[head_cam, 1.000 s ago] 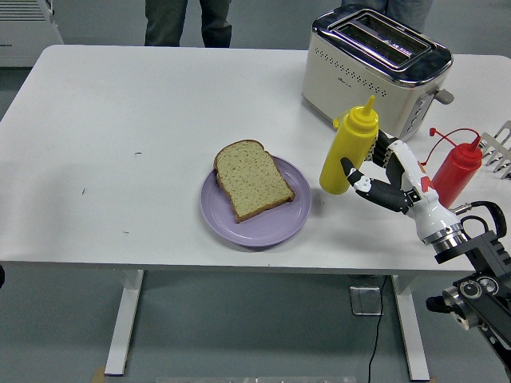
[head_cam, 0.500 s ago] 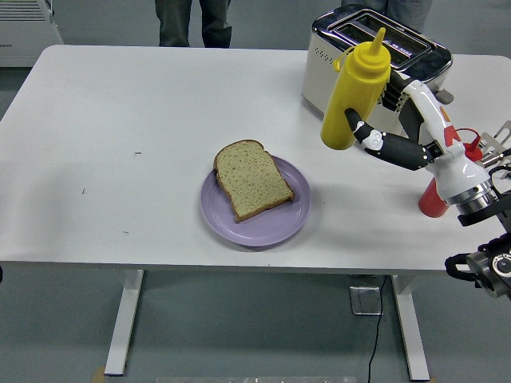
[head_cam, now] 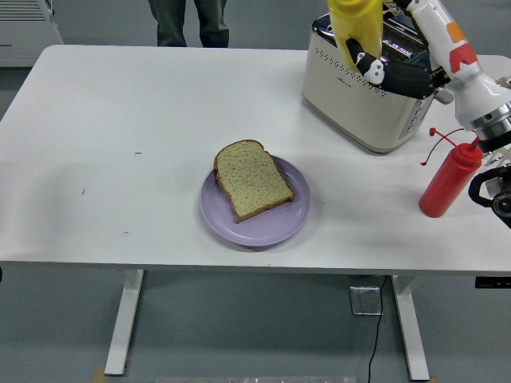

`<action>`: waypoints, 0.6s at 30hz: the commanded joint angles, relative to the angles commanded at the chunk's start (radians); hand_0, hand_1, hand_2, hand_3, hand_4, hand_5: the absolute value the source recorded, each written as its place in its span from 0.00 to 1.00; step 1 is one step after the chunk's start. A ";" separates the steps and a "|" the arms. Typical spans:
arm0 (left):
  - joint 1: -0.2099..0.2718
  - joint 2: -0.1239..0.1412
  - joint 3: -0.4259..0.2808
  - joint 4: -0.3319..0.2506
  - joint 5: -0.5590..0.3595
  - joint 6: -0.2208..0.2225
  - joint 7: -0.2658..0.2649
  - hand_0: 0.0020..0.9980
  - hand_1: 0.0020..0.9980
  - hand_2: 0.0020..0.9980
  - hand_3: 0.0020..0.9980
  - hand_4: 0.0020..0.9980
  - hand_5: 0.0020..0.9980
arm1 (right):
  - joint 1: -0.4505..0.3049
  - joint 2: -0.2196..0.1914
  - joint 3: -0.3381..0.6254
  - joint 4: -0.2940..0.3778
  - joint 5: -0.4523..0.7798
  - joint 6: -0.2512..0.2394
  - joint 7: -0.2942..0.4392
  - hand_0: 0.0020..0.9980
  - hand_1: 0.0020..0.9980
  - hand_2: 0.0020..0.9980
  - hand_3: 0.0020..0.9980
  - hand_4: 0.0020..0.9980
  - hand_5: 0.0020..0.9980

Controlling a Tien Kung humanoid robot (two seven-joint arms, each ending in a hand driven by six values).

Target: Pick up the cup,pour liquid into bread,place the cup on the desk

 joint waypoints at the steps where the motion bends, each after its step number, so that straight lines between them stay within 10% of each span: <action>1: 0.001 0.000 0.000 0.000 0.000 0.000 0.000 0.83 0.82 0.86 0.82 0.66 1.00 | 0.019 -0.004 -0.010 -0.005 -0.039 -0.004 -0.007 0.52 0.58 0.58 0.68 0.54 0.07; 18: 0.009 0.002 0.004 0.002 -0.001 -0.001 0.000 0.83 0.82 0.86 0.82 0.66 1.00 | 0.278 -0.029 -0.220 -0.131 -0.605 0.016 -0.065 0.53 0.58 0.58 0.68 0.54 0.07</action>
